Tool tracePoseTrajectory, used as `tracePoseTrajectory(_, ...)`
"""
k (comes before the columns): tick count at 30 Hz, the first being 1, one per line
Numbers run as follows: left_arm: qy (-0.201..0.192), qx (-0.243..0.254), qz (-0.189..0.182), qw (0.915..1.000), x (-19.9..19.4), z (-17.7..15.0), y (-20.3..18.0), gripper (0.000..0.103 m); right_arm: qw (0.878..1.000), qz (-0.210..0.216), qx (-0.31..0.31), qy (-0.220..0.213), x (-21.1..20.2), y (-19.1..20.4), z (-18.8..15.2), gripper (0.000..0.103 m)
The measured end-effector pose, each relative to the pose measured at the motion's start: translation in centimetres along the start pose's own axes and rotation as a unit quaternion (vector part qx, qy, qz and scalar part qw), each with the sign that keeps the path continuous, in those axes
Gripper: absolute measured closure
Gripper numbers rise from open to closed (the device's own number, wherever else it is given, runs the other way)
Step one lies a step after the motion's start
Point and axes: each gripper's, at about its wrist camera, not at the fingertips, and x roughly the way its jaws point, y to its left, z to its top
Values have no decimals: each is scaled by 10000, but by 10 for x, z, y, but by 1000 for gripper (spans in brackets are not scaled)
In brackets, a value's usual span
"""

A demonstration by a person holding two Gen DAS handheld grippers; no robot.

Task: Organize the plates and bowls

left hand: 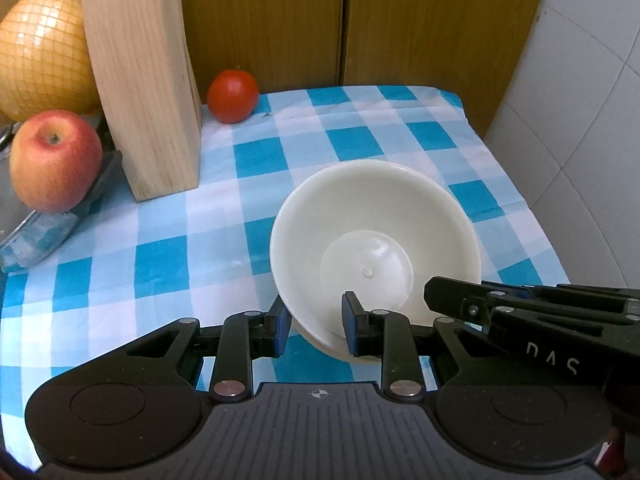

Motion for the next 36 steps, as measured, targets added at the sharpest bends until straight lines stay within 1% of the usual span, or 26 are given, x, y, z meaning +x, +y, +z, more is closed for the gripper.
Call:
tracePoseTrajectory(3,-8,7,53,10000,2,0,0,63,9997,-204,-91,-94,0,0,0,83)
tracePoseTrajectory(8,7,2,97,10000,6,0,2,62,9994,-326,-50,-138,1,-6,3,79)
tracePoseTrajectory(10,7,-1,105,9999,7,0,3,59,9992,-368,-38,-167,1,-7,4,76)
tracePoseTrajectory(12,-2,-8,114,9999,8,0,4,52,9993,-355,3,-147,2,-10,4,69)
tracePoseTrajectory(14,9,-8,124,9999,10,0,5,51,9993,-359,7,-107,5,-12,3,69)
tracePoseTrajectory(21,56,17,131,9999,17,0,5,41,9994,-310,107,65,15,-18,1,68)
tracePoseTrajectory(23,84,15,127,9999,19,0,4,41,9994,-328,109,91,18,-18,1,68)
tracePoseTrajectory(26,171,7,122,9998,25,0,4,38,9992,-366,129,137,22,-20,1,68)
tracePoseTrajectory(36,324,-37,120,9994,36,1,6,36,9988,-398,197,190,31,-24,2,68)
